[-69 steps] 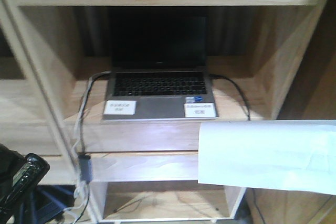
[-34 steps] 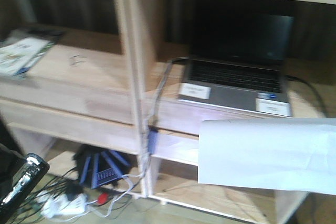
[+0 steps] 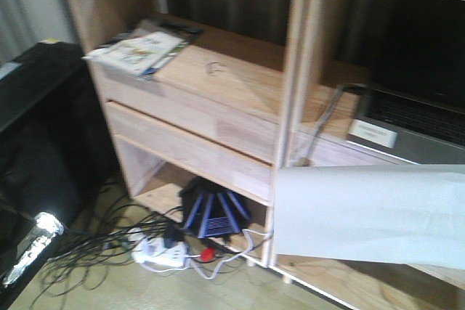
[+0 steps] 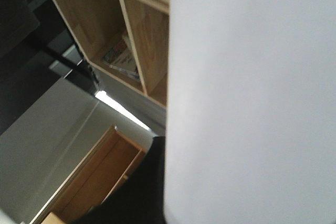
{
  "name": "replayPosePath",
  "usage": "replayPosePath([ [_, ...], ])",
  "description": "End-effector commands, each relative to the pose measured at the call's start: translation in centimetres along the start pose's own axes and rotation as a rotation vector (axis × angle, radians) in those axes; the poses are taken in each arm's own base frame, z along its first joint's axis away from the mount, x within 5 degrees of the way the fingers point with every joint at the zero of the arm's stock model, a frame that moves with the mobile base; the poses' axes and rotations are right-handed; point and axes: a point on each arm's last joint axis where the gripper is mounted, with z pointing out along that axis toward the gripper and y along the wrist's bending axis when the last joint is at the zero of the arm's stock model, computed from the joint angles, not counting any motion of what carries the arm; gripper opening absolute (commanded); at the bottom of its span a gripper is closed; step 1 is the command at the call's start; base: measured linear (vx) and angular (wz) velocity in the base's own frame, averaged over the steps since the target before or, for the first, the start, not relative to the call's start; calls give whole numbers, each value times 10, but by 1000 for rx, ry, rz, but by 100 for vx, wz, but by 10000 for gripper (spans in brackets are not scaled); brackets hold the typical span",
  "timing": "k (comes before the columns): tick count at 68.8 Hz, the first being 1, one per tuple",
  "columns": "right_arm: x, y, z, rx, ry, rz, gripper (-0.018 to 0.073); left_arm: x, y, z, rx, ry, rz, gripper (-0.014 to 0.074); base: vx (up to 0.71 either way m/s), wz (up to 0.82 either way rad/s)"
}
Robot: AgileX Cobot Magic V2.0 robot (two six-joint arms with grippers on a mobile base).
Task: Grab stapler and paper to desk for stapling
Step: 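Turn the base away from the shelf toward the wooden desk, holding both items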
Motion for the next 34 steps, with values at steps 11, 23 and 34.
replayPosePath([
  [11, -3, 13, 4, -81, -5, -9, -2, -17, 1, -6, -14, -131, -14, -7, 1, 51],
  [23, -3, 13, 4, -81, -5, -9, -2, -17, 1, -6, -14, -131, -14, -7, 3, 56],
  [34, -3, 13, 4, -81, -5, -9, -2, -17, 1, -6, -14, -131, -14, -7, 6, 67],
])
